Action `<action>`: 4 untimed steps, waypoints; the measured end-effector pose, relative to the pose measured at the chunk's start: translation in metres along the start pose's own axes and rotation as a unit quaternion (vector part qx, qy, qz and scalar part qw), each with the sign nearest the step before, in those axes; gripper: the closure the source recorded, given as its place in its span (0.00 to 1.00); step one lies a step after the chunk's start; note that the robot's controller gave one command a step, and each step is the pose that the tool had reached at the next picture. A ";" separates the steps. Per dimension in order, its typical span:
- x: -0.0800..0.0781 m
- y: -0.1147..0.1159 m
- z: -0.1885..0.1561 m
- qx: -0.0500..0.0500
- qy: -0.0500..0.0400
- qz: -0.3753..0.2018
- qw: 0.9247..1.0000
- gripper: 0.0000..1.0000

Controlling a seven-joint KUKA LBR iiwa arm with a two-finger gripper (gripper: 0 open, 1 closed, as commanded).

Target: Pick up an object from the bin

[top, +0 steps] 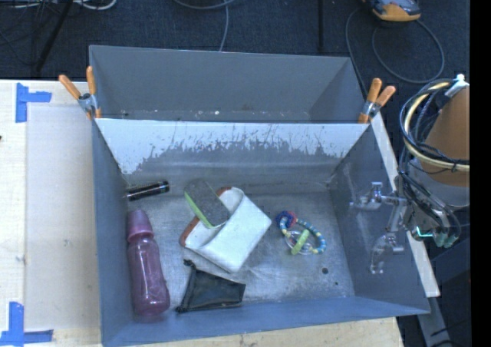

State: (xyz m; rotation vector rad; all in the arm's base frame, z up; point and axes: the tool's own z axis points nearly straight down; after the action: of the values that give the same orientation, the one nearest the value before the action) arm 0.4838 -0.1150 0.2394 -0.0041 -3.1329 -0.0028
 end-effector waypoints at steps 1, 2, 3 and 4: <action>-0.002 0.000 -0.004 0.001 -0.004 -0.002 1.000 0.00; -0.010 0.005 0.036 0.002 -0.008 -0.012 1.000 0.00; -0.017 0.046 0.105 0.001 -0.006 -0.008 1.000 0.00; -0.040 0.067 0.159 0.001 -0.004 0.030 1.000 1.00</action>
Offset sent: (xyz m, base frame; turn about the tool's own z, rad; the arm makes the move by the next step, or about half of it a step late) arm 0.0187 0.0165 -0.1157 -0.0739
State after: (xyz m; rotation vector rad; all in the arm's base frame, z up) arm 0.5222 -0.0482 0.0797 -0.0978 -3.1402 -0.0005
